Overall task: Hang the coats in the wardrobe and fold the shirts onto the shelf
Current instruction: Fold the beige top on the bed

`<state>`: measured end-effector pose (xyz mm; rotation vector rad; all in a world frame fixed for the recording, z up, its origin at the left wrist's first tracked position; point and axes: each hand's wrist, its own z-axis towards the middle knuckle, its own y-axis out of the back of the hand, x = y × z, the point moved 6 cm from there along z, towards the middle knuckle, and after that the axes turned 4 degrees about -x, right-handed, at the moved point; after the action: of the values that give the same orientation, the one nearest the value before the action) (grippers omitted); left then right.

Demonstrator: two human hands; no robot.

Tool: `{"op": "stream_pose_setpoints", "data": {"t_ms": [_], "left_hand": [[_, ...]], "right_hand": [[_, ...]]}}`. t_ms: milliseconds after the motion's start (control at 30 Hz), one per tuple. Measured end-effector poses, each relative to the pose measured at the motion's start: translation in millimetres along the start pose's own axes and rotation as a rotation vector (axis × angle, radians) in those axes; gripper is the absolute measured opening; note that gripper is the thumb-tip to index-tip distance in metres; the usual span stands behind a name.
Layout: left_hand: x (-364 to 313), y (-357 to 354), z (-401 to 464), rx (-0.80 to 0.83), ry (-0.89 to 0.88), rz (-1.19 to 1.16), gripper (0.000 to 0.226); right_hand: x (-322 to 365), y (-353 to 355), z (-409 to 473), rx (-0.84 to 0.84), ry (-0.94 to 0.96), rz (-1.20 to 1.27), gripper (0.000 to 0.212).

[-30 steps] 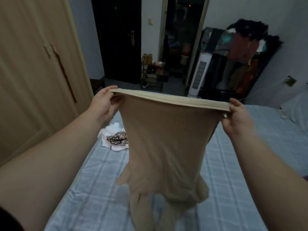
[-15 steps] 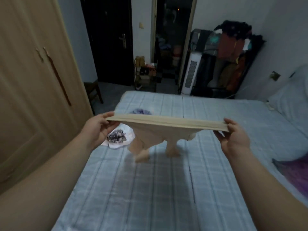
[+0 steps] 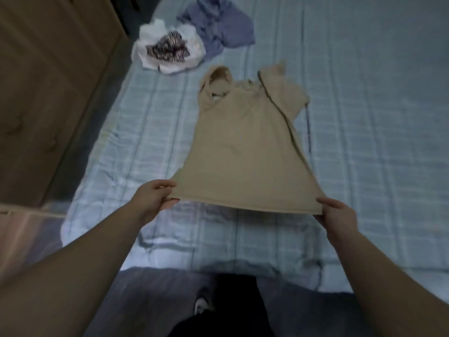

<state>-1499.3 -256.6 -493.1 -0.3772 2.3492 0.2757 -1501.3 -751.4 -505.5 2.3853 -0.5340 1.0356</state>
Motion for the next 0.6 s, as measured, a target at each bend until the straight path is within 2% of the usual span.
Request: {"op": "stream_pose_setpoints", "data": {"t_ms": [167, 333, 500, 600], "left_hand": [[79.5, 18.4, 1.4, -0.086, 0.047, 0.235, 0.015], [137.5, 36.0, -12.0, -0.097, 0.126, 0.285, 0.015], [145.3, 40.0, -20.2, -0.025, 0.143, 0.399, 0.011], [137.1, 35.2, -23.4, 0.004, 0.149, 0.444, 0.009]], "right_hand": [[-80.8, 30.7, 4.3, -0.064, 0.046, -0.504, 0.049], [-121.4, 53.0, -6.8, -0.037, 0.073, -0.745, 0.041], [-121.0, 45.8, -21.9, 0.016, 0.129, -0.901, 0.034], [-118.7, 40.0, -24.4, 0.066, 0.091, -0.923, 0.034]]}}
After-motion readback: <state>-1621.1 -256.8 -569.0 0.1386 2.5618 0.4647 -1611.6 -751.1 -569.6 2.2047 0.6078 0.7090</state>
